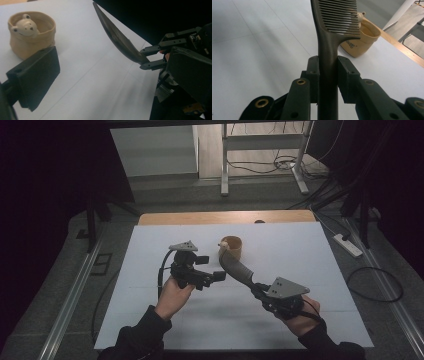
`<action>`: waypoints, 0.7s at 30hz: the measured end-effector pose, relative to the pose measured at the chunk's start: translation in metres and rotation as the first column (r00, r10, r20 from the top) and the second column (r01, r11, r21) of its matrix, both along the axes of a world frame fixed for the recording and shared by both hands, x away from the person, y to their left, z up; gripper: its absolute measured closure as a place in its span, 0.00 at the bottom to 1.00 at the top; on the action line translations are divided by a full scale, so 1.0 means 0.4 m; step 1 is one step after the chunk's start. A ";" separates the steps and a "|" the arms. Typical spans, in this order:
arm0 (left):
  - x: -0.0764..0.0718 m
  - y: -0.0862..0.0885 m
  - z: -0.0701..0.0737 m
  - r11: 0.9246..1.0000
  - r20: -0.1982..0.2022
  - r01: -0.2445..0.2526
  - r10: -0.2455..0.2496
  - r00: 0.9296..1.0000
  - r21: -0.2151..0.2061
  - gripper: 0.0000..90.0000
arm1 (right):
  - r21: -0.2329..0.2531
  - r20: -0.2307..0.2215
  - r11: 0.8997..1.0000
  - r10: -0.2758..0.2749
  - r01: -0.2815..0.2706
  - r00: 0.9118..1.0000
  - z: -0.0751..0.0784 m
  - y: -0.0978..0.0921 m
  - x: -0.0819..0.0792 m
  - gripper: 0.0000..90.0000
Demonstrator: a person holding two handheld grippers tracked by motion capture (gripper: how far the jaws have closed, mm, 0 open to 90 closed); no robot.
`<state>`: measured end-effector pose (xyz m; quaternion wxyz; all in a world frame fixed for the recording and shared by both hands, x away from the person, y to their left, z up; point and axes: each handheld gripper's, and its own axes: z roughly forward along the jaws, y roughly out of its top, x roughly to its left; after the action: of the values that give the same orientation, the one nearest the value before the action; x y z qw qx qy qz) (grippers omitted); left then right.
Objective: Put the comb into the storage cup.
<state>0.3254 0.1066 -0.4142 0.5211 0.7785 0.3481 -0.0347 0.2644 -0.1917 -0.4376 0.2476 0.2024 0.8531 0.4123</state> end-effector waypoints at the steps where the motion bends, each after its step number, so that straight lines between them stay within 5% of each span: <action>1: 0.000 -0.002 -0.002 1.000 -0.004 0.002 -0.002 1.000 0.002 0.00 | 0.001 0.002 1.000 0.003 -0.003 1.000 0.000 0.002 -0.001 0.80; 21: -0.002 -0.044 -0.008 0.999 -0.054 0.028 -0.027 0.998 0.019 0.00 | 0.002 0.035 0.999 0.037 -0.037 0.999 -0.001 0.033 -0.016 0.80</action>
<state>0.3246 0.0889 -0.4173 0.5032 0.7872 0.3515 -0.0594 0.2578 -0.1784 -0.4380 0.2544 0.1796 0.8516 0.4216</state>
